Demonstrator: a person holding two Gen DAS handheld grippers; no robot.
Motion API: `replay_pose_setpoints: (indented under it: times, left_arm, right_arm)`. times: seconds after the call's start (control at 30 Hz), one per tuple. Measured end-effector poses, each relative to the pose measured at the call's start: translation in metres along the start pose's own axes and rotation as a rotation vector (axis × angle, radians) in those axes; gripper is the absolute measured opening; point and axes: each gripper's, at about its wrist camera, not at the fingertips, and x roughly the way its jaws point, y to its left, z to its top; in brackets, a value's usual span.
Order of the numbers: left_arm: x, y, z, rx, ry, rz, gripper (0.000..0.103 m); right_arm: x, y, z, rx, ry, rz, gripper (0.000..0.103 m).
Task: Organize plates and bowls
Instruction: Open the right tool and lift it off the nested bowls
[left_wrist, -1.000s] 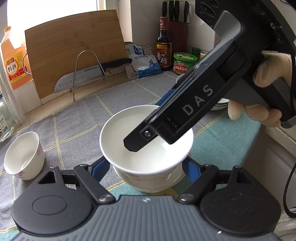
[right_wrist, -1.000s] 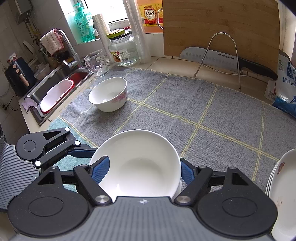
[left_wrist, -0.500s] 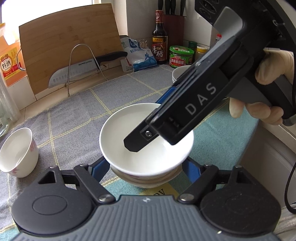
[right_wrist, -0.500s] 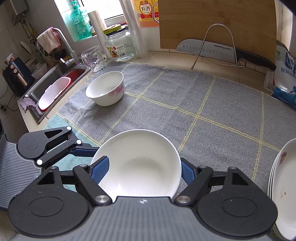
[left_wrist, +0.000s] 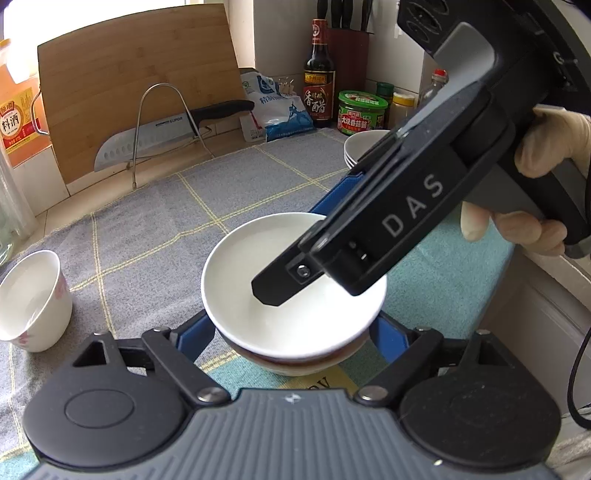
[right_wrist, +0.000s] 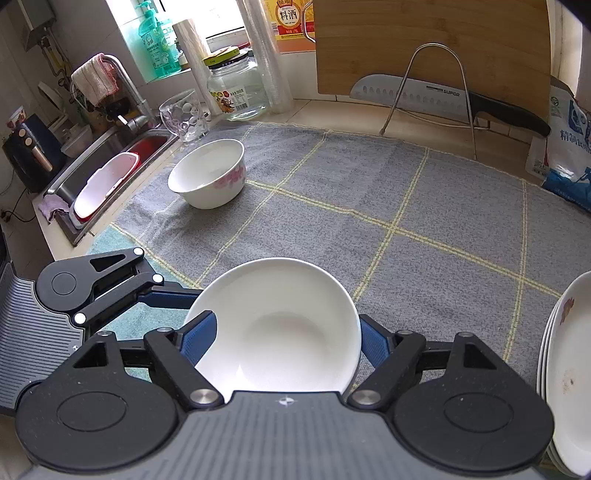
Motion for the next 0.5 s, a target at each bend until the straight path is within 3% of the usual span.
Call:
replay_pose_setpoints:
  times: [0.17,0.33,0.5]
  left_arm:
    - [-0.002,0.0,-0.001,0.013,-0.007,-0.002,0.093]
    - [-0.01,0.004,-0.003,0.012,-0.017,-0.009,0.094]
    - [-0.023,0.011,-0.005,-0.005,-0.033,-0.012,0.094]
  right_arm:
    - [-0.008,0.001,0.0,-0.003,-0.04,0.002,0.103]
    - [-0.011,0.008,0.002,-0.027,-0.069,-0.023,0.103]
    - [-0.012,0.024,0.004,-0.105,-0.1,-0.112,0.103]
